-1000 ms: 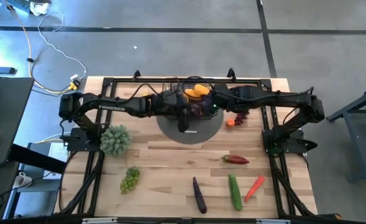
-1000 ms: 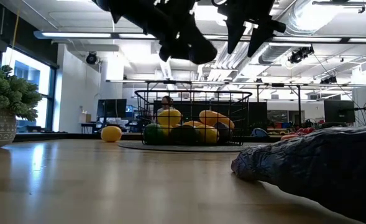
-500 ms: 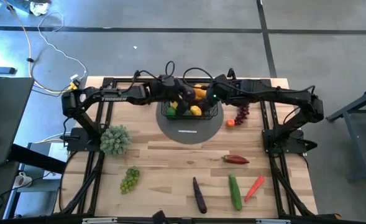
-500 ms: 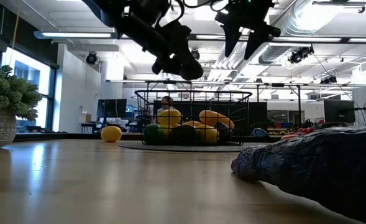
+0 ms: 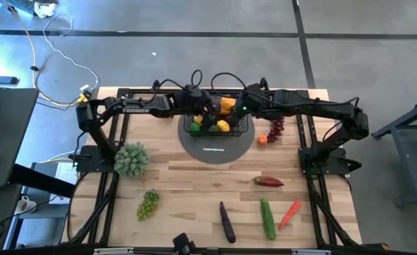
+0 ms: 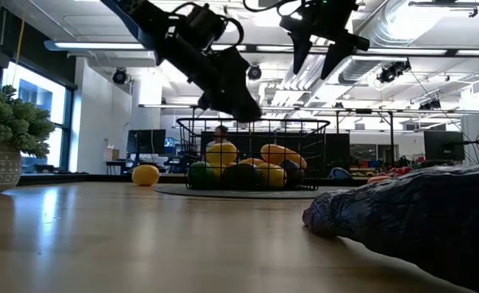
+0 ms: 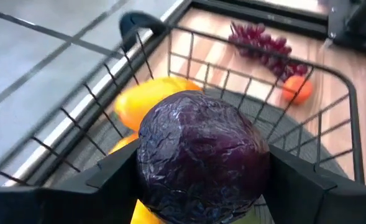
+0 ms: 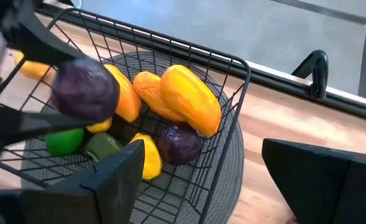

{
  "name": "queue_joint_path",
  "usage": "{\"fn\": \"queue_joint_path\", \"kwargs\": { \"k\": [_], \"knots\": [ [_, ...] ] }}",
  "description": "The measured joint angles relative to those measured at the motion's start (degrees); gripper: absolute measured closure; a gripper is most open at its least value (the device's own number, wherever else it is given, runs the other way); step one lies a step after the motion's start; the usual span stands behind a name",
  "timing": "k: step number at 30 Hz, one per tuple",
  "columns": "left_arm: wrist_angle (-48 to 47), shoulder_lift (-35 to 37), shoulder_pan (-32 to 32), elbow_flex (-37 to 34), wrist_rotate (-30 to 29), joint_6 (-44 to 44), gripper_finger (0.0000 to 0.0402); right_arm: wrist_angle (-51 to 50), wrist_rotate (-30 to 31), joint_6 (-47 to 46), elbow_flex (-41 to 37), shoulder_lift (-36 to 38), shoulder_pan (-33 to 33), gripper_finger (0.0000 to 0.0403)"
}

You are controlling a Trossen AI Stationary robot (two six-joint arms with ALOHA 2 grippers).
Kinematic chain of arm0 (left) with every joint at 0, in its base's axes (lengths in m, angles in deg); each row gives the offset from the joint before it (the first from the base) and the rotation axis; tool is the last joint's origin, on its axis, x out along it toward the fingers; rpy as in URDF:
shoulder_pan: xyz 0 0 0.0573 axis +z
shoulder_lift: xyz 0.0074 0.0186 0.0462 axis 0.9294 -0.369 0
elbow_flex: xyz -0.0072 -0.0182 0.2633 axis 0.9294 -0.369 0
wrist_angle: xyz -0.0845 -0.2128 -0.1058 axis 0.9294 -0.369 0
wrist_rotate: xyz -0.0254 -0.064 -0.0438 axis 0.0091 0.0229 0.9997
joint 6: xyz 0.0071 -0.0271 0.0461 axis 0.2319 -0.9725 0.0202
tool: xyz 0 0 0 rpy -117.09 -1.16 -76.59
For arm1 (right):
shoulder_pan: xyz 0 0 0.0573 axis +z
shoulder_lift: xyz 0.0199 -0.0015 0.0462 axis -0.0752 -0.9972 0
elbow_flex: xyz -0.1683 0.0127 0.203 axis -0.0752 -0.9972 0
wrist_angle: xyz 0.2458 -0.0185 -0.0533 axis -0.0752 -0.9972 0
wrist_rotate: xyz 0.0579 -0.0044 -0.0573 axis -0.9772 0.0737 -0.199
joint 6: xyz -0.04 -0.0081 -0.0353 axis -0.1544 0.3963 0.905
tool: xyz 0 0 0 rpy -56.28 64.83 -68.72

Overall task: Build produce basket
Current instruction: Put the violet plum into the wire basket

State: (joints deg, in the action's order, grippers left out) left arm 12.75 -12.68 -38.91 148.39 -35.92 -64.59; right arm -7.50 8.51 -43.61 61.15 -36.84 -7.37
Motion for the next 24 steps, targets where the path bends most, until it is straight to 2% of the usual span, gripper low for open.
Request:
{"fn": "queue_joint_path", "kwargs": {
  "k": [12, 24],
  "knots": [
    [2.14, -6.09, 1.37, 0.02, 0.62, 0.04, 0.0131, -0.04, 0.0, -3.25, 0.0, 0.0, 0.02, 0.0092],
    [3.79, -6.28, 1.16, 0.02, 0.47, 0.02, 0.0131, -0.48, -2.66, -6.09, 0.02, -0.02, 0.02, 0.0092]
  ]
}}
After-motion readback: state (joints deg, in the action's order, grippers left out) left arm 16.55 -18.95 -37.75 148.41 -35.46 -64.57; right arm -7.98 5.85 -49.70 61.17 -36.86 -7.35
